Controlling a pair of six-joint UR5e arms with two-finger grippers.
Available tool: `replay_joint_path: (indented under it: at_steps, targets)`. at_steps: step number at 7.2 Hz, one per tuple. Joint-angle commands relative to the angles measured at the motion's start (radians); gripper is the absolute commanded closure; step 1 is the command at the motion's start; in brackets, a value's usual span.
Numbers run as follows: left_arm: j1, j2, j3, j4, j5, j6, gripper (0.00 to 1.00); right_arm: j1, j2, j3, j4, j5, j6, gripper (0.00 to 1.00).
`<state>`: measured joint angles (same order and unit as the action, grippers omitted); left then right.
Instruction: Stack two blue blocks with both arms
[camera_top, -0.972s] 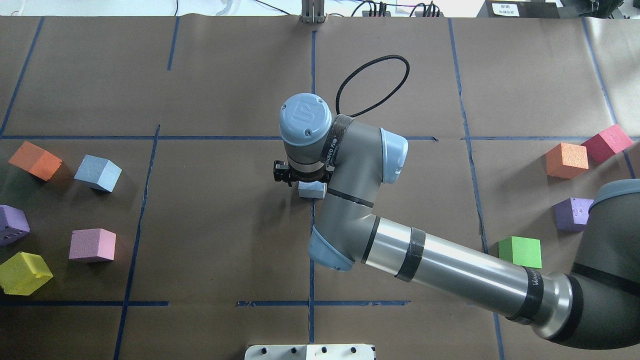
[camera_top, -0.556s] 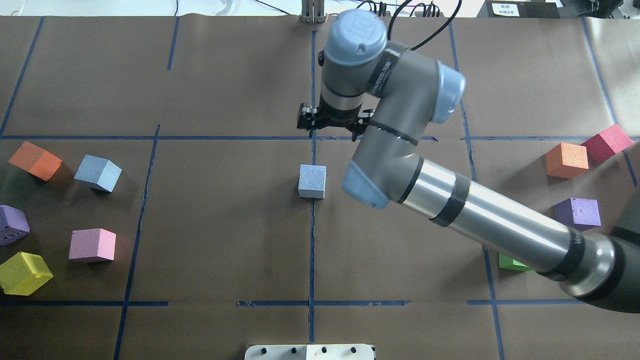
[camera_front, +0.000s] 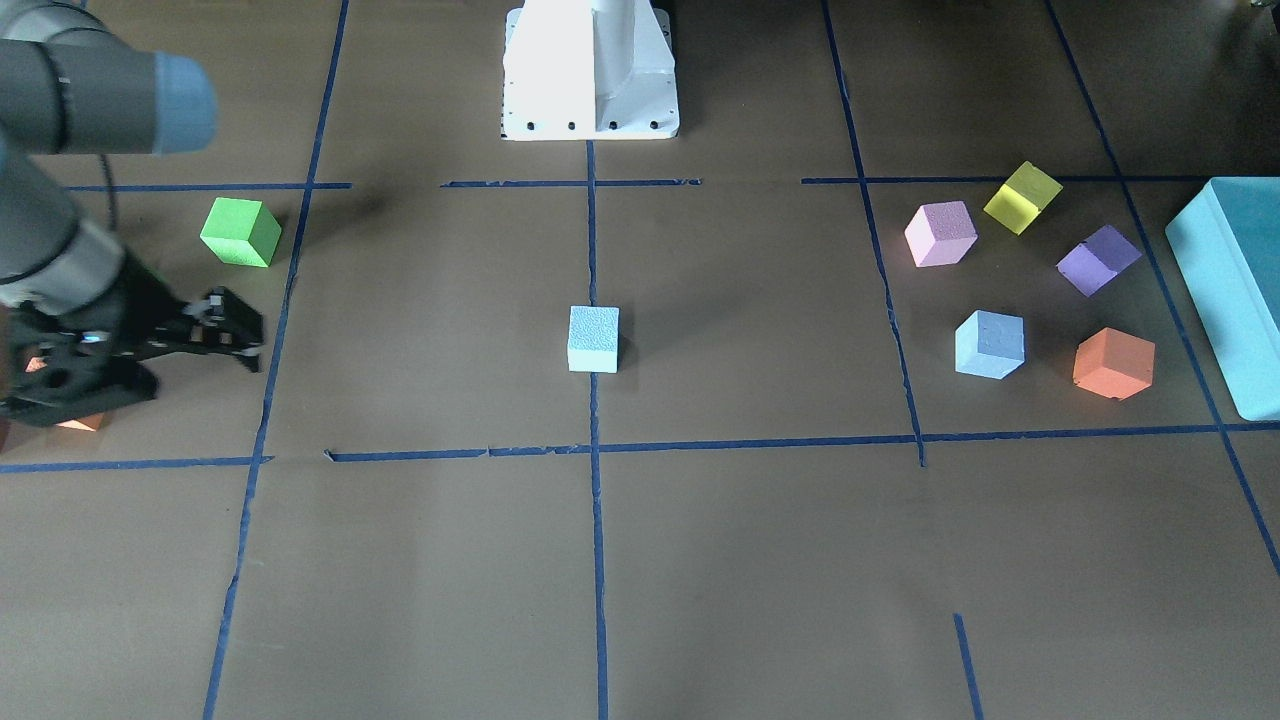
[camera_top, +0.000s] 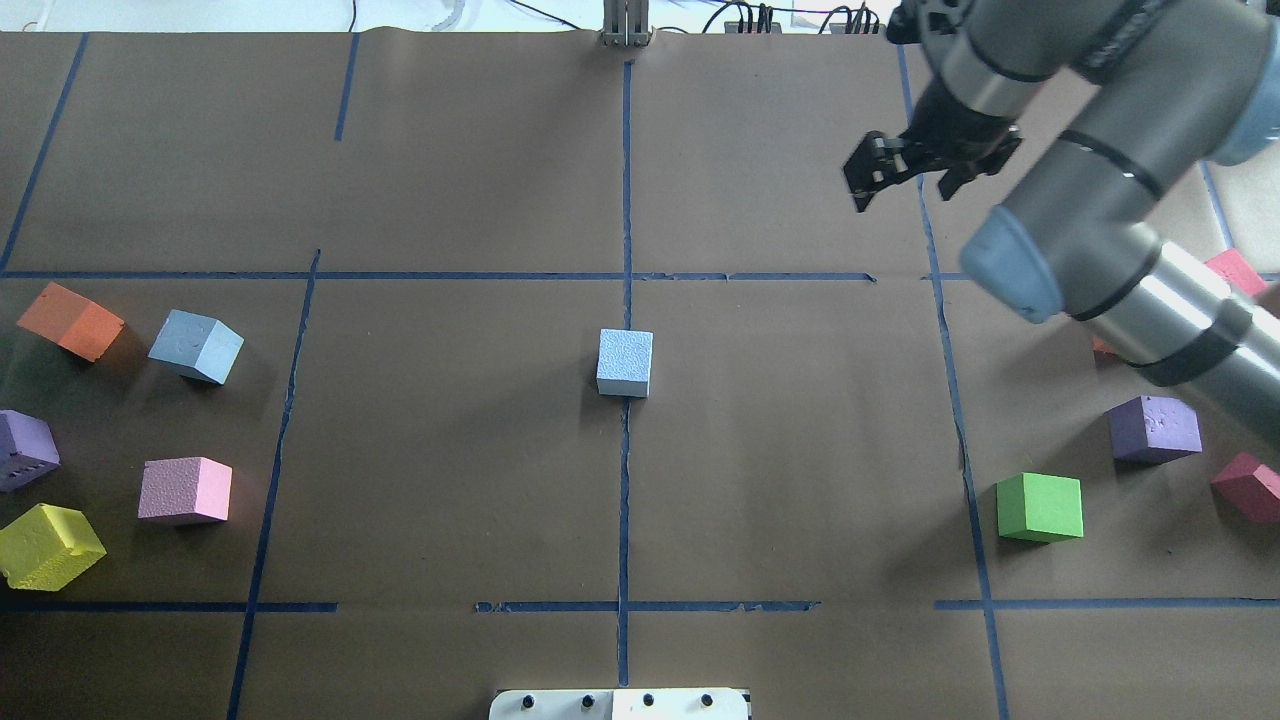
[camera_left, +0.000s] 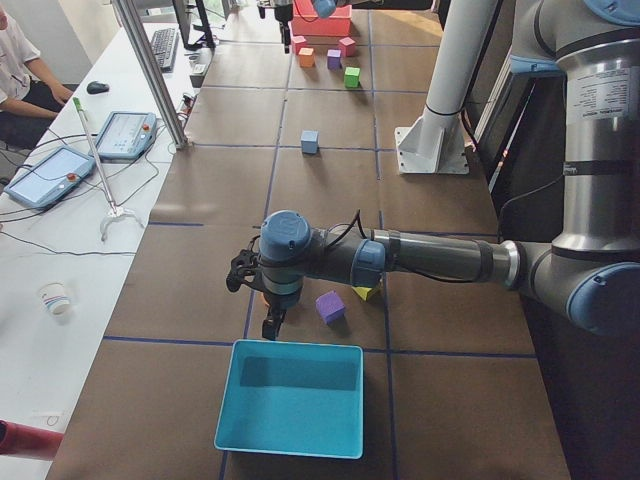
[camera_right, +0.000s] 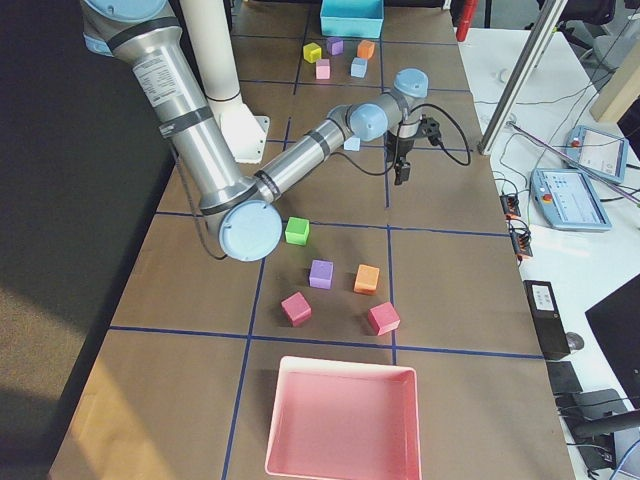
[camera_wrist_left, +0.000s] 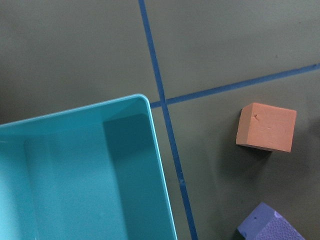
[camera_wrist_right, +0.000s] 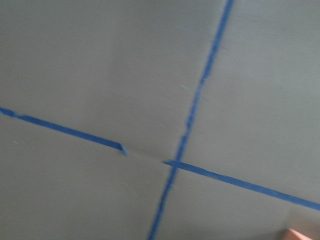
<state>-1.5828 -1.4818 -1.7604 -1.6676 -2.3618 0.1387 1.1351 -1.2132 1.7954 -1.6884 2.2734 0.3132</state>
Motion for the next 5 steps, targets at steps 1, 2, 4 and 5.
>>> replay_joint_path:
  at_steps: [1,2,4,5]
  targets:
    - [0.015,-0.008,-0.005,-0.037,-0.068,0.001,0.0,0.224,-0.297,0.094,0.003,0.035,-0.446,0.0]
    - [0.056,-0.008,-0.039,-0.079,-0.065,-0.055,0.0,0.321,-0.416,0.094,0.006,0.043,-0.614,0.0]
    - [0.226,-0.009,-0.105,-0.138,-0.06,-0.26,0.0,0.402,-0.552,0.094,0.006,0.043,-0.643,0.0]
    - [0.292,-0.009,-0.131,-0.167,-0.054,-0.418,0.0,0.402,-0.548,0.093,0.007,0.041,-0.587,0.0]
